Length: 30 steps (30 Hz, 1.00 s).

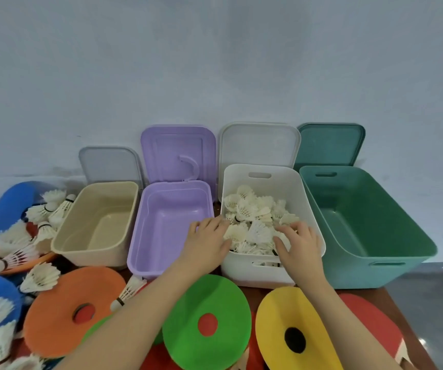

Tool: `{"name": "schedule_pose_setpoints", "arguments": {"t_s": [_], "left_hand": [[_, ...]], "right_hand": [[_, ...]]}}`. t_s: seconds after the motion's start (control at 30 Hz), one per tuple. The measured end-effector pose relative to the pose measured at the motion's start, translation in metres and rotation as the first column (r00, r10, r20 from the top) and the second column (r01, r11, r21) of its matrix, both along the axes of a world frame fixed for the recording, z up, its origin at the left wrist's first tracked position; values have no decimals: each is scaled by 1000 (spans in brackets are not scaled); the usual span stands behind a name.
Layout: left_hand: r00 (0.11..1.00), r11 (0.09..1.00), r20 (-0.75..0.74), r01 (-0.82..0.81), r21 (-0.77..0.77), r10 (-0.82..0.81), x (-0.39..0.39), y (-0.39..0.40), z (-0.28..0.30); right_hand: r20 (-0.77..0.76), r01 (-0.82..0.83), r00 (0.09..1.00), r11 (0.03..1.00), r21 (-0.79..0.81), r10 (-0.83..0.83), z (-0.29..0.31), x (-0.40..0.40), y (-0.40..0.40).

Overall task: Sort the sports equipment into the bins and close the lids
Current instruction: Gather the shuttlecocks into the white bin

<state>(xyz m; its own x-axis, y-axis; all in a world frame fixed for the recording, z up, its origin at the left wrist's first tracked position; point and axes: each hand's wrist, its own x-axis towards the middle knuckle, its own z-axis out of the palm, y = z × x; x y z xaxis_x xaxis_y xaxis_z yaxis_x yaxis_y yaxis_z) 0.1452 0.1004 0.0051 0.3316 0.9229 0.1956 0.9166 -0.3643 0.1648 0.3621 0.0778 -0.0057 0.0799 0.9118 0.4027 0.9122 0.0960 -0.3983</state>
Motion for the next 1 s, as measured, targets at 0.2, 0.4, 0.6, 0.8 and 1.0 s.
{"name": "schedule_pose_setpoints", "arguments": {"t_s": [0.2,0.4,0.6,0.8,1.0], "left_hand": [[999,1000,36,-5,4,5,-39,-18,14],[999,999,-9,-35,3,35,-113,-33,23],[996,997,54,-71,7,70,-220,-49,17],[989,993,94,-112,-25,114,-334,-66,-4],[974,981,122,-188,-40,191,-421,-89,-33]], "right_hand": [[-28,-82,996,994,75,84,6,-32,-8],[-27,-156,987,987,39,157,15,-103,-21],[-141,-278,951,960,0,276,18,-213,-28],[-238,-330,919,943,-34,313,8,-323,-38],[-275,-409,888,906,-107,369,-16,-416,-54]]}}
